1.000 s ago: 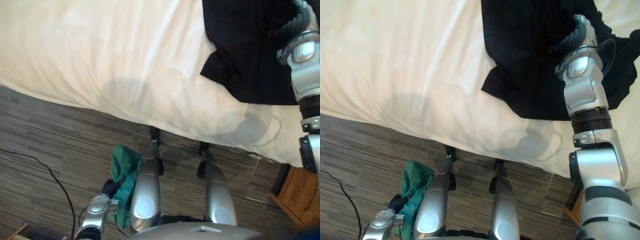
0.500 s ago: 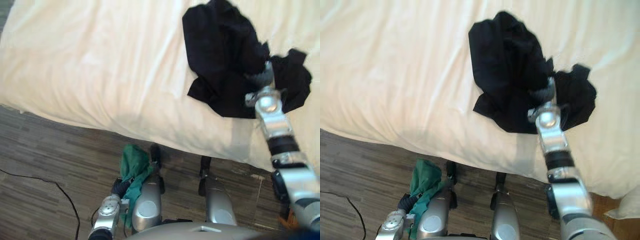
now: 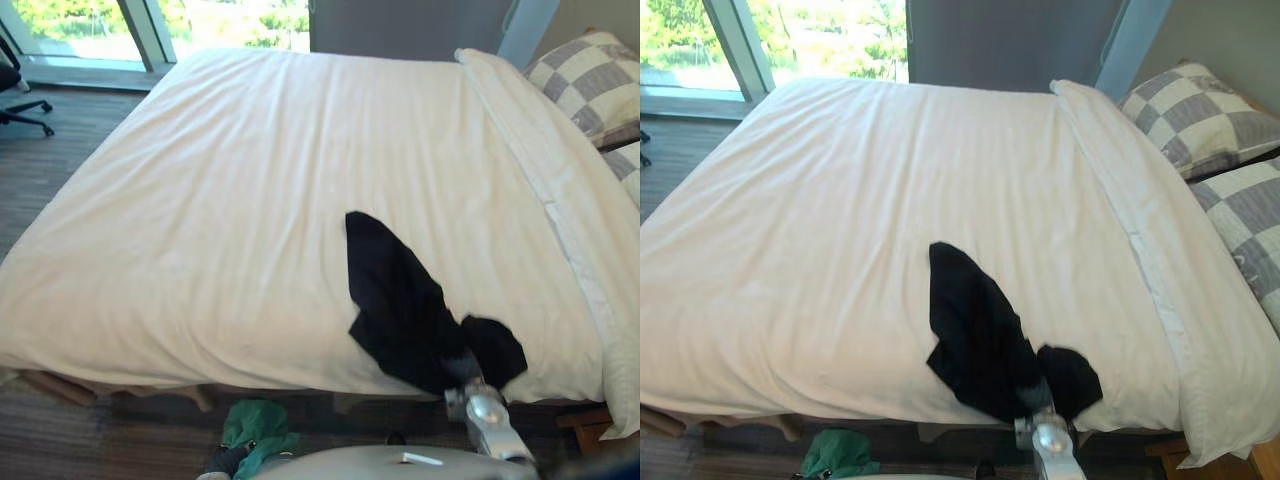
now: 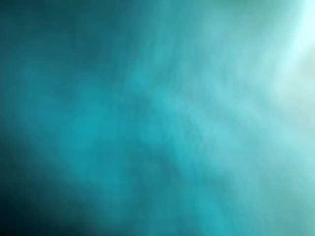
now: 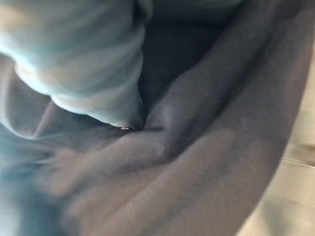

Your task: Tidy the bed and pick cloth on bed and put in laundry

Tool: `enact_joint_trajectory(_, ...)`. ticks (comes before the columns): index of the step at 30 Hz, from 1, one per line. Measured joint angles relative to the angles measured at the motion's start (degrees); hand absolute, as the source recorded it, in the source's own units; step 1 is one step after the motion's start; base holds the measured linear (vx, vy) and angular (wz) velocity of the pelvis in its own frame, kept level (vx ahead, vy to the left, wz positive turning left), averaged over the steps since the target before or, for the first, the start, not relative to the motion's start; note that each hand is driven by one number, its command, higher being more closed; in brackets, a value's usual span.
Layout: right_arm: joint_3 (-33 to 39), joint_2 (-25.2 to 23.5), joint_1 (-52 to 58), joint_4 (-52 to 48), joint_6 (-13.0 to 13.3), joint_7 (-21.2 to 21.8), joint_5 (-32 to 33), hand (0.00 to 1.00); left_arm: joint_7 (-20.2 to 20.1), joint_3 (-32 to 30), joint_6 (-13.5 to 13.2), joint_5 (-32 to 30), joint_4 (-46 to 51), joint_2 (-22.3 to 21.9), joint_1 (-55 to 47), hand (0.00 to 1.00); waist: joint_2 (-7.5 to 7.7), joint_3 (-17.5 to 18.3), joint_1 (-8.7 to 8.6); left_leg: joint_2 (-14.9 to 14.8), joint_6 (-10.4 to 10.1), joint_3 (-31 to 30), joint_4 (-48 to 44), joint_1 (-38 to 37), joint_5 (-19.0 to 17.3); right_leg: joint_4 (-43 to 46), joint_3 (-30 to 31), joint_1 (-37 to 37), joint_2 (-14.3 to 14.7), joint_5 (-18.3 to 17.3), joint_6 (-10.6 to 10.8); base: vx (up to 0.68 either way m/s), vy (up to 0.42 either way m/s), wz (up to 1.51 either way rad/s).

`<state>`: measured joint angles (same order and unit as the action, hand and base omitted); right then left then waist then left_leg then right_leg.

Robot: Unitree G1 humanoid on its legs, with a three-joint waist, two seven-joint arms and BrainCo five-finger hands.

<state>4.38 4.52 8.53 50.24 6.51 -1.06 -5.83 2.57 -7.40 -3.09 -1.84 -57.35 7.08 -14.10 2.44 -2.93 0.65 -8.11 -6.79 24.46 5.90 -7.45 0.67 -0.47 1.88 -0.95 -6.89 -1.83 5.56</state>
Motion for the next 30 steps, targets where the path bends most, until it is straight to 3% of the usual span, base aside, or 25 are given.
enact_joint_trajectory(5, 8.9, 0.9, 8.1, 5.6, -10.6, 8.3, 2.2, 1.0, 0.0, -0.6, 6.3, 0.2, -0.2, -0.6, 1.5, 1.0, -0.95, 0.4, -0.55, -0.3, -0.4, 2.1, 0.0, -2.0, -0.4, -0.1, 1.7, -1.1, 0.5, -0.2, -0.1, 0.05, -0.013, -0.22)
enact_joint_trajectory(8, 12.6, -1.0, 12.4, 6.0, -17.4, 12.3, 2.3, 1.0, 0.0, -0.6, 9.7, 2.4, -0.2, -0.9, 1.8, 1.0, -1.8, 0.6, -1.37, -1.3, -0.8, 3.5, 0.0, -3.5, -0.7, 0.1, 2.4, -1.7, 1.6, -0.5, -0.4, 0.02, -0.056, -0.19)
enact_joint_trajectory(11, 15.1, -2.9, 14.2, 6.0, -19.5, 14.0, 1.3, 1.0, 0.2, -0.6, 11.6, 5.0, -0.1, -0.9, 2.0, 1.0, -2.07, 0.8, -1.38, -1.7, -1.0, 3.6, 0.0, -3.7, -0.6, 0.7, 2.4, -1.6, 2.0, -0.6, -0.7, -0.02, -0.053, -0.05)
enact_joint_trajectory(12, 15.7, -3.2, 14.3, 6.0, -19.2, 14.0, 0.8, 1.0, 0.2, -0.8, 11.8, 5.2, -0.1, -0.9, 2.0, 1.0, -2.08, 0.9, -1.36, -1.8, -1.0, 3.6, 0.0, -3.7, -0.6, 0.7, 2.4, -1.6, 2.1, -0.7, -0.7, -0.04, -0.047, 0.01)
enact_joint_trajectory(15, 14.9, -3.5, 14.1, 5.8, -12.8, 12.8, 0.0, 1.0, 0.2, -1.8, 12.9, 5.8, 0.2, -1.1, 1.9, 1.0, -2.03, 1.0, -1.17, -1.7, -0.8, 3.2, 0.0, -3.9, -0.4, 1.4, 2.0, -1.7, 1.9, -1.0, -0.6, -0.05, -0.038, 0.06)
enact_joint_trajectory(18, 11.6, -2.9, 14.1, 5.4, -8.3, 10.4, 0.0, 1.0, 0.3, -1.8, 12.9, 7.6, 0.3, -1.0, 1.6, 1.0, -2.19, 1.3, -1.13, -1.4, -0.7, 2.1, 0.0, -3.6, -0.3, 2.7, 0.9, -1.4, 1.4, -1.9, -0.2, -0.04, -0.024, 0.17)
enact_joint_trajectory(24, 7.5, -0.9, 14.1, 5.7, -4.2, 6.8, -1.1, 1.0, 0.2, -1.9, 12.3, 9.7, 0.4, -0.8, 1.4, 1.0, -1.7, 2.5, -1.08, 1.6, 1.1, -7.8, 0.1, 0.0, 0.5, 6.7, -7.0, -1.5, -2.5, -6.4, 0.7, 0.0, -0.001, 0.78)
enact_joint_trajectory(30, 4.4, 1.6, 13.0, 7.4, 0.4, 6.8, -4.7, 1.0, 0.2, -1.8, 11.2, 12.0, 0.3, -0.5, 0.9, 1.0, -1.72, 2.8, -0.34, 2.9, 1.4, -14.3, -0.1, 2.7, 2.7, 6.9, -12.9, -3.2, -3.8, -7.1, 0.8, 0.07, -0.014, 0.62)
